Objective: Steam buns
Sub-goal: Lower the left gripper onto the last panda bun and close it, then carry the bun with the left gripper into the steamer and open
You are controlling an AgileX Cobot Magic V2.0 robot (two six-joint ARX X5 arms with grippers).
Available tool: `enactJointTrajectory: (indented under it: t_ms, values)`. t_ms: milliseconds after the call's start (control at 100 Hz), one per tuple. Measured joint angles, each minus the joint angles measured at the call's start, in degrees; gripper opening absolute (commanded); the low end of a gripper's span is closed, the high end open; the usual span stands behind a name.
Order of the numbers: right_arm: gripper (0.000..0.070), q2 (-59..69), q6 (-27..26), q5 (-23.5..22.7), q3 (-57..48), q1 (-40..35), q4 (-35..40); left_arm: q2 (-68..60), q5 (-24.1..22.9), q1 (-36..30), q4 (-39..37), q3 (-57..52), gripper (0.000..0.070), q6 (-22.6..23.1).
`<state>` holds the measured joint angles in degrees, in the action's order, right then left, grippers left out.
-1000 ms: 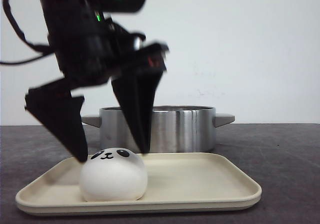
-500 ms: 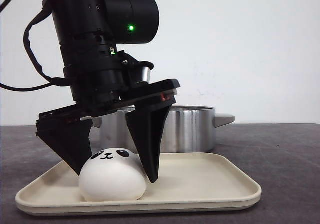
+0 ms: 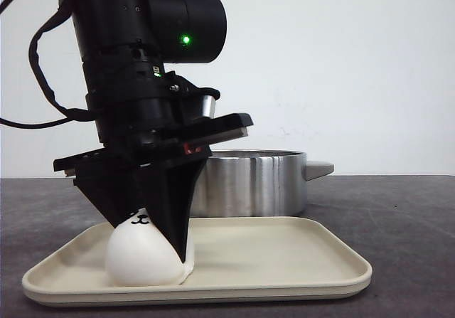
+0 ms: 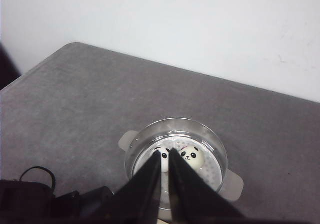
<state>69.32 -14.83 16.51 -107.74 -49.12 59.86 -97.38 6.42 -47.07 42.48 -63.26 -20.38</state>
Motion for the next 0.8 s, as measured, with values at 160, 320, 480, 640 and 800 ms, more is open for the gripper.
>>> enactJointTrajectory:
  t_ms: [160, 320, 480, 640, 800]
  values:
    - [0.0017, 0.0, 0.0, 0.02, 0.0, 0.0, 0.57, 6.78, -0.52, -0.28, 0.15, -1.66, 0.0009, 2.05]
    - [0.0017, 0.0, 0.0, 0.02, 0.0, 0.0, 0.55, 12.24, -5.86, 0.22, -3.15, -10.78, 0.0009, 5.44]
    - [0.0018, 0.0, 0.0, 0.02, 0.0, 0.0, 0.35, 11.1, -6.82, 4.55, -8.74, -16.85, 0.0009, 8.94]
    - [0.0017, 0.0, 0.0, 0.02, 0.0, 0.0, 0.35, 7.76, -6.99, 8.63, -13.6, -17.42, 0.0009, 9.86]
    - [0.0017, 0.0, 0.0, 0.02, 0.0, 0.0, 0.35, 2.8, -6.99, 12.39, -15.78, -17.42, 0.0009, 9.99]
